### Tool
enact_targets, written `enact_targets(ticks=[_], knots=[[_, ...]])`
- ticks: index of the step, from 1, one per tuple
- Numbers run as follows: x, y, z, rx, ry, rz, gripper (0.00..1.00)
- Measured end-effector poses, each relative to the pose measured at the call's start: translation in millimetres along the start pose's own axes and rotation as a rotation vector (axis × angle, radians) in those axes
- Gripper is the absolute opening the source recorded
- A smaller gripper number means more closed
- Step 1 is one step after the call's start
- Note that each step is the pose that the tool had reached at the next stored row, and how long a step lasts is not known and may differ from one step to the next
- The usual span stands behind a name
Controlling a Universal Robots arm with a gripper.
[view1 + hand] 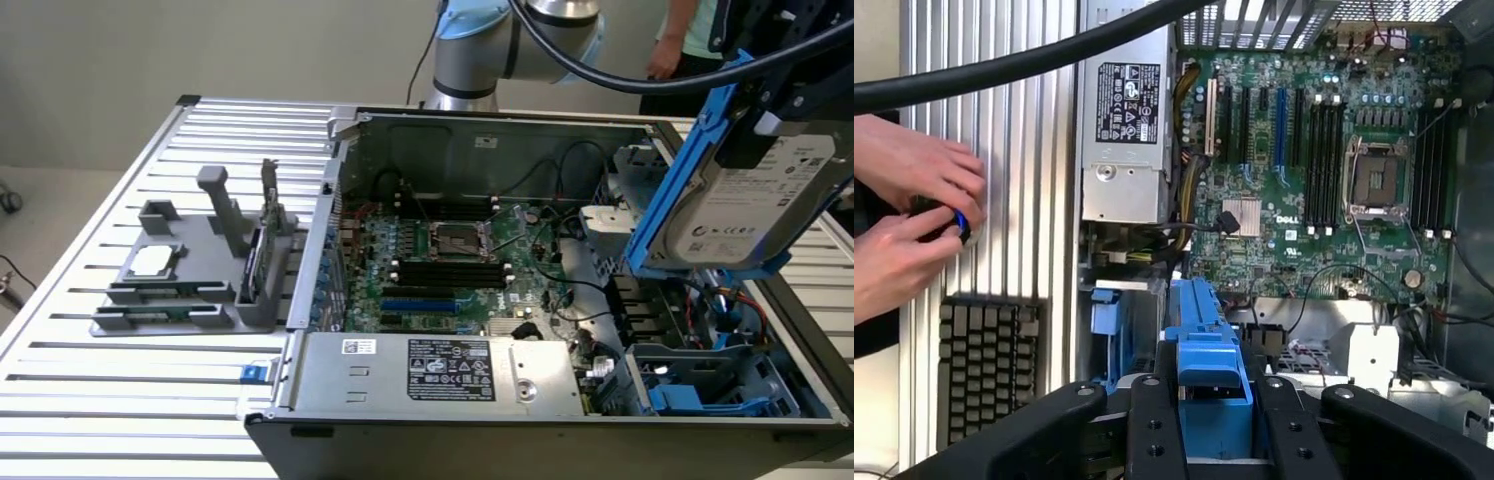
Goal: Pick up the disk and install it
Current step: 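Pick up the disk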
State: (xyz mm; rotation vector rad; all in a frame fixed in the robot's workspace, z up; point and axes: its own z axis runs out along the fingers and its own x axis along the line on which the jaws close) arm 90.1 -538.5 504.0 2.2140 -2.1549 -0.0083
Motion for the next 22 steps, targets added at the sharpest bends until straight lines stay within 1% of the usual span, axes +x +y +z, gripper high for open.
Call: enact_targets(ticks=[3,5,16,17,18,19,20,22], knots=[[0.0,-0.2,-0.1,-0.0001,-0.0003,0.000,0.33],[0.0,-1.3,-0.1,0.0000,-0.0030,0.001,0.33],[0.1,-1.7,-0.1,0.0003,-0.0037,0.001,0.33],[0.4,-1.8,0.0,0.0018,-0.0058,0.001,0.33],[1.7,-2.1,0.1,0.0020,-0.0093,0.001,0.33],[3.3,-2.9,0.1,0.0022,-0.0146,0.001,0.33],[4.5,-3.7,0.0,0.0023,-0.0182,0.001,0.33],[4.7,-3.7,0.0,0.0022,-0.0191,0.001,0.33]])
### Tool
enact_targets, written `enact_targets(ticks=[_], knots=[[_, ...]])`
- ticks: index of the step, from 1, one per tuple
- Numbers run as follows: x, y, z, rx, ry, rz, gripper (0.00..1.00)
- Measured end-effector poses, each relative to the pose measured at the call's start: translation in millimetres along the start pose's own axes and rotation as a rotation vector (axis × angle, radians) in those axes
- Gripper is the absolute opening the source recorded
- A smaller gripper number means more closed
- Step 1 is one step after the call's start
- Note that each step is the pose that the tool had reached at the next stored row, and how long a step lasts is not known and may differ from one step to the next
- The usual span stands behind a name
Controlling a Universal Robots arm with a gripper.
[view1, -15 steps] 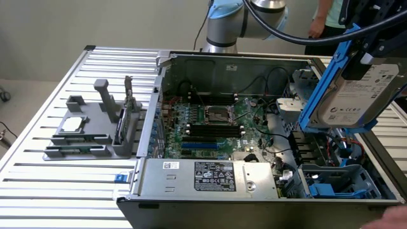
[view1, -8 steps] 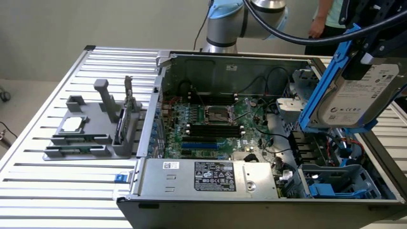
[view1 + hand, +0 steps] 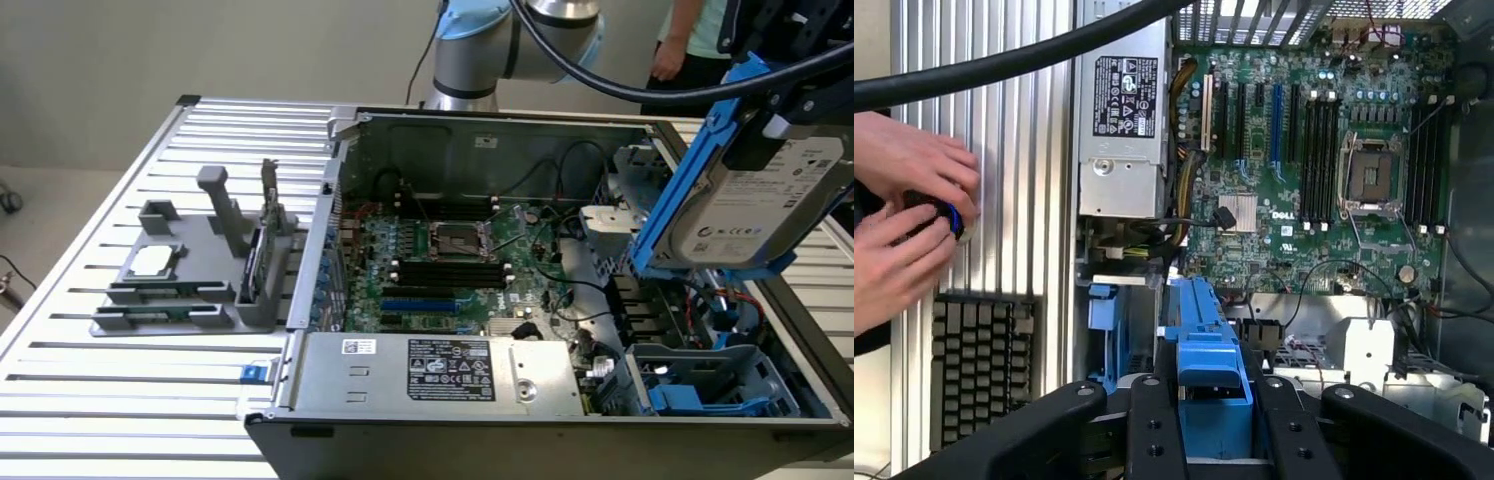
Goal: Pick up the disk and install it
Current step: 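Pick up the disk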
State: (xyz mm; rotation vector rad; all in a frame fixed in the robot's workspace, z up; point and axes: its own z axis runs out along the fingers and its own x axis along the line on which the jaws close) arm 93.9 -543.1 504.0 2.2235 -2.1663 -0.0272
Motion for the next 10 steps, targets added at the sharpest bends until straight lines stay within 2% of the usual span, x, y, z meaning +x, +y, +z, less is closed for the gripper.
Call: enact_targets(ticks=[10], knots=[[0.0,-0.2,0.0,-0.0027,-0.0036,0.000,0.33]])
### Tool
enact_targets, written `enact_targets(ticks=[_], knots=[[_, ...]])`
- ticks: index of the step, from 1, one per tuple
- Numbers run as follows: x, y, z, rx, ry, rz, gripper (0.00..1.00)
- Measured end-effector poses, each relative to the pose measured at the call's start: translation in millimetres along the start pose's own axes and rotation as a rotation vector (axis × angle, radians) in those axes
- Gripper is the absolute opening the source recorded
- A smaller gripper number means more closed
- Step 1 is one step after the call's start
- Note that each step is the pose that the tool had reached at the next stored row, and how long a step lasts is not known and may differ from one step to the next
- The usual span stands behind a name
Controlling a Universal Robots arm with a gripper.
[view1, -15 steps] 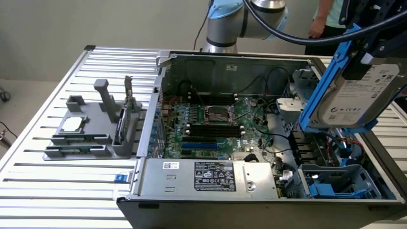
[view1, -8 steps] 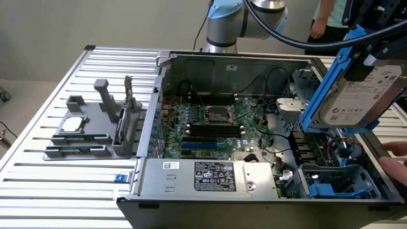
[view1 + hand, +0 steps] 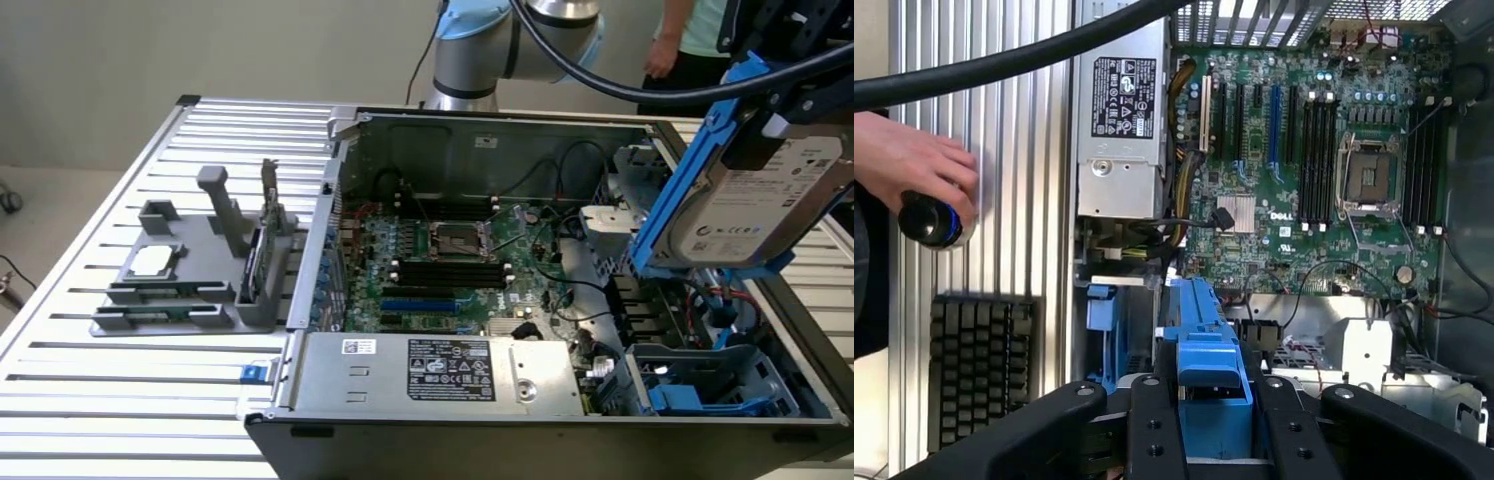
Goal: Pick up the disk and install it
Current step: 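Pick up the disk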
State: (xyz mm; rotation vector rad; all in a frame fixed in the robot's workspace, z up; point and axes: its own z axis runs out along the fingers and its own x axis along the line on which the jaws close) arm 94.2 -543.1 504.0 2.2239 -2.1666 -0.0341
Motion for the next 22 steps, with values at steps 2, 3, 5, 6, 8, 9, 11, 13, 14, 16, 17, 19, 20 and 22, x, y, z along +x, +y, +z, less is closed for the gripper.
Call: enact_targets(ticks=[2,3,5,6,8,9,11,13,14,16,17,19,20,22], knots=[[0.0,0.0,0.0,-0.0003,-0.0003,0.000,0.33],[0.0,0.0,0.0,-0.0004,-0.0005,0.000,0.33],[0.0,-0.1,0.0,-0.0006,-0.0008,0.000,0.33],[0.0,-0.1,0.0,-0.0008,-0.0010,0.000,0.33],[0.0,-0.1,0.0,-0.0009,-0.0011,0.000,0.33],[0.0,-0.1,0.0,-0.0009,-0.0011,0.000,0.33],[0.2,-0.7,0.1,-0.0009,-0.0011,0.000,0.33],[3.1,-5.0,0.0,-0.0009,-0.0033,0.000,0.33],[5.6,-6.0,0.0,-0.0009,-0.0049,0.000,0.33],[13.2,-6.4,1.3,-0.0008,-0.0071,0.000,0.33],[16.8,-6.5,2.5,-0.0006,-0.0090,0.000,0.33],[24.1,-6.5,5.2,-0.0002,-0.0132,-0.001,0.33],[27.5,-6.5,6.7,0.0000,-0.0149,-0.001,0.33],[34.5,-6.6,10.3,0.0009,-0.0166,-0.001,0.33]])
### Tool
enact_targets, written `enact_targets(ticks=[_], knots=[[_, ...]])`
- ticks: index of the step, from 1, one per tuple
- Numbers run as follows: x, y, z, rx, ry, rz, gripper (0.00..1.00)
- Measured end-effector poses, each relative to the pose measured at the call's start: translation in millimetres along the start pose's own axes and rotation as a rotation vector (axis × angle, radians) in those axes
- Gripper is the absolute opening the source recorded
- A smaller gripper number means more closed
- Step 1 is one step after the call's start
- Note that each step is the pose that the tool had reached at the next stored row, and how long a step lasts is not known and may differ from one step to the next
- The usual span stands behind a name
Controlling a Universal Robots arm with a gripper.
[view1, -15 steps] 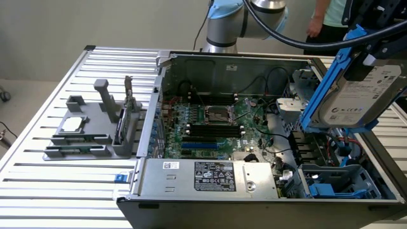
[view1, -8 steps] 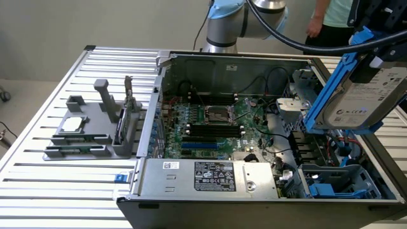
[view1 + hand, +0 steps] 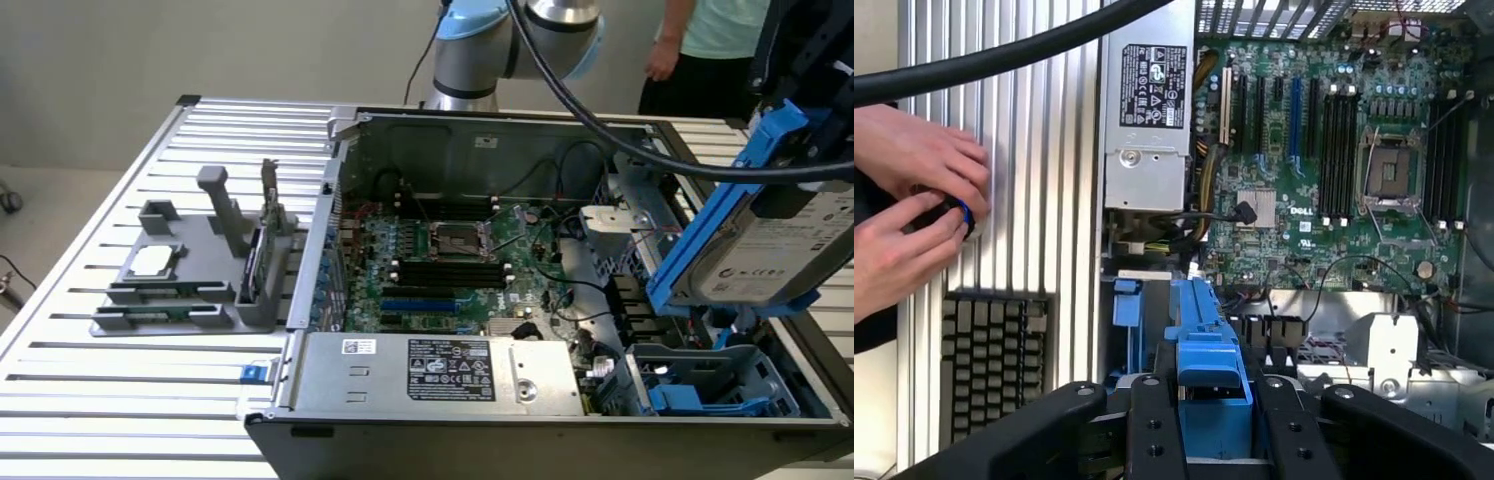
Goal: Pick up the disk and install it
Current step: 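Pick up the disk, then insert the disk into the insertion slot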
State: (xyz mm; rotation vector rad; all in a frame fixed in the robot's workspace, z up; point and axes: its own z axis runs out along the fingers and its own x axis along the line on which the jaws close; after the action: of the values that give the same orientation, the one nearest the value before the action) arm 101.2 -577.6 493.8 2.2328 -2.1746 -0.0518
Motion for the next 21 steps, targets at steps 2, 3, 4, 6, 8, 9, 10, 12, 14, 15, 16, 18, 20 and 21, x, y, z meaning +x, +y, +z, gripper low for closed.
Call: enact_targets(ticks=[2,3,4,6,8,9,10,12,14,15,16,18,20,21], knots=[[6.8,0.0,3.6,0.0013,-0.0004,0.000,0.33],[9.8,0.0,5.4,0.0018,-0.0005,0.001,0.33],[11.9,0.0,7.2,0.0020,-0.0004,0.001,0.33],[13.1,-0.3,10.8,0.0021,-0.0005,0.003,0.33],[13.1,-1.3,14.3,0.0021,-0.0006,0.007,0.33],[13.2,-1.8,16.2,0.0021,-0.0009,0.010,0.33],[13.3,-2.5,18.1,0.0022,-0.0009,0.012,0.33],[13.3,-3.7,21.6,0.0022,-0.0010,0.014,0.33],[13.3,-4.9,25.1,0.0022,-0.0010,0.014,0.33],[13.4,-5.5,26.9,0.0022,-0.0011,0.014,0.33],[13.4,-6.1,28.8,0.0022,-0.0011,0.014,0.33],[13.5,-7.3,32.4,0.0022,-0.0011,0.015,0.33],[13.5,-8.5,35.9,0.0022,-0.0010,0.015,0.33],[13.5,-9.1,37.7,0.0022,-0.0012,0.015,0.33]])
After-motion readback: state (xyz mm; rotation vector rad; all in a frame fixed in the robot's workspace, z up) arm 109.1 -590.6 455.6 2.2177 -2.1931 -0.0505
